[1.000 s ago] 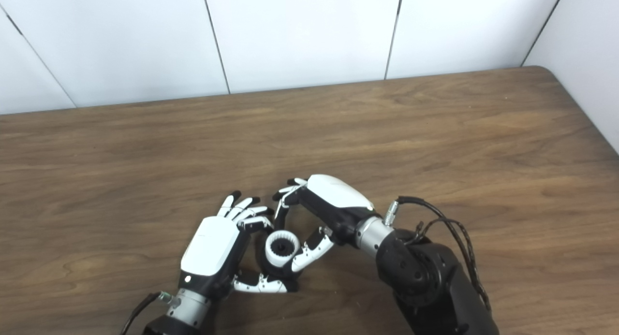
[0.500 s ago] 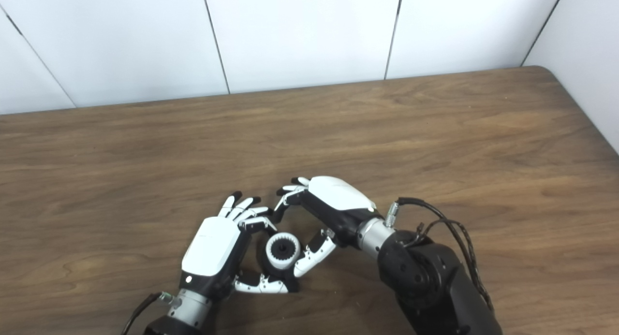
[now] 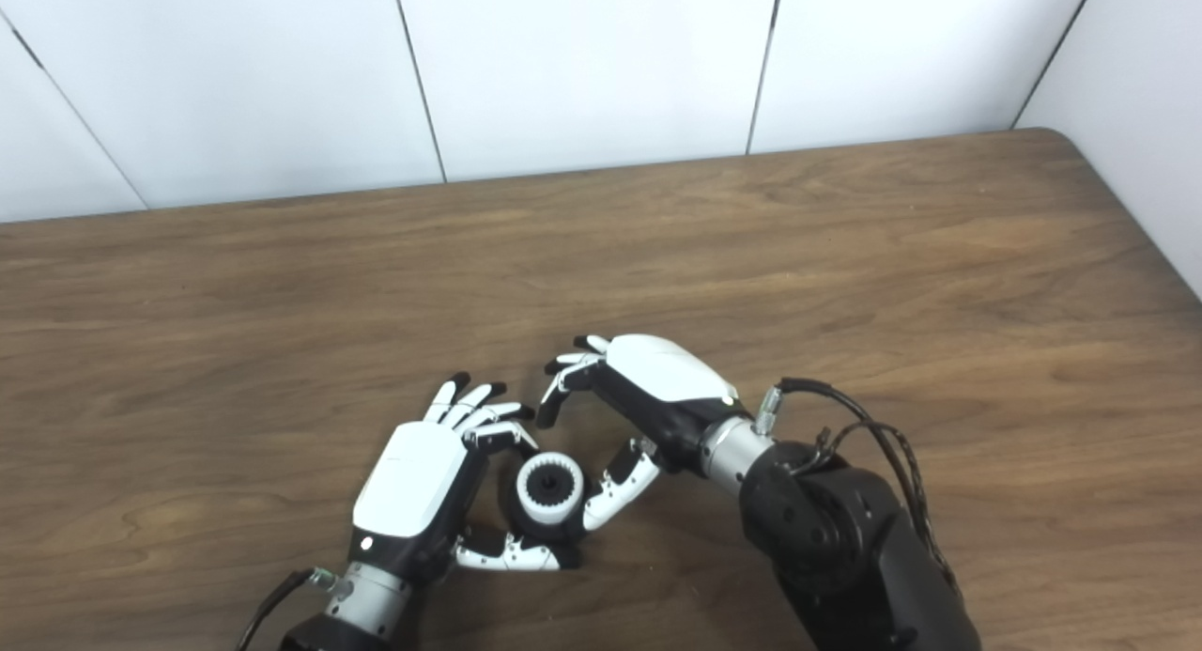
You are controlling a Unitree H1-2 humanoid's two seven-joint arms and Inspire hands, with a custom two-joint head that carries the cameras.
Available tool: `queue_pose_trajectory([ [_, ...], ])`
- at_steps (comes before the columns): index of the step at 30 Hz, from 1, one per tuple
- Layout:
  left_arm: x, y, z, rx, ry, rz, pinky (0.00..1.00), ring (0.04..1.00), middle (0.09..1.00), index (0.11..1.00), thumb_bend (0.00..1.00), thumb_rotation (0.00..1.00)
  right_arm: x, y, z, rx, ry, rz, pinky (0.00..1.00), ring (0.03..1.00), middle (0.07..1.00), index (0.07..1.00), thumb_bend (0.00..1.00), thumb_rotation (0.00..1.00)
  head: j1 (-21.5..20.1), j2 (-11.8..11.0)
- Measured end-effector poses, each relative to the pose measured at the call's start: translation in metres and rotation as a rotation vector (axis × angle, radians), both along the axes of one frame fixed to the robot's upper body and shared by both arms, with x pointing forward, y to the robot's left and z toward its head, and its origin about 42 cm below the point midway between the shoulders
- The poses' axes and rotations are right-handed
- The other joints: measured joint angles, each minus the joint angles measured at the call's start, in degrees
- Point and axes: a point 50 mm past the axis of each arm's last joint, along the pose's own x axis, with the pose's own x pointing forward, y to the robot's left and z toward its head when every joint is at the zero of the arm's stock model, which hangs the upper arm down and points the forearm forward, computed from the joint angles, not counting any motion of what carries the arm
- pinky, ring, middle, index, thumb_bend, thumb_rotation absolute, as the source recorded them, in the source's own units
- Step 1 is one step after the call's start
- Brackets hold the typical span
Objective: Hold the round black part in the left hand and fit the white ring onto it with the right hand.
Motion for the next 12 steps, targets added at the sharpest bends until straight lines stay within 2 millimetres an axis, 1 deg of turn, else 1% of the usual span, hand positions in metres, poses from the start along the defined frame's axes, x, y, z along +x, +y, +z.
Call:
queue_pose_trajectory([
  [9, 0.001, 0.003, 0.000, 0.004, -0.002, 0.004, 1.00, 0.908, 0.792, 0.483, 0.52, 0.06, 0.003, -0.016, 0.008, 0.007, -0.011, -0.060, 1.00, 0.987, 0.894, 0.671, 1.00, 0.21, -0.18, -0.35],
  [12, 0.002, 0.004, 0.000, 0.008, -0.001, 0.002, 1.00, 0.907, 0.790, 0.484, 0.52, 0.06, 0.002, -0.020, 0.013, 0.011, -0.023, -0.072, 1.00, 0.981, 0.890, 0.676, 1.00, 0.23, -0.26, -0.53],
])
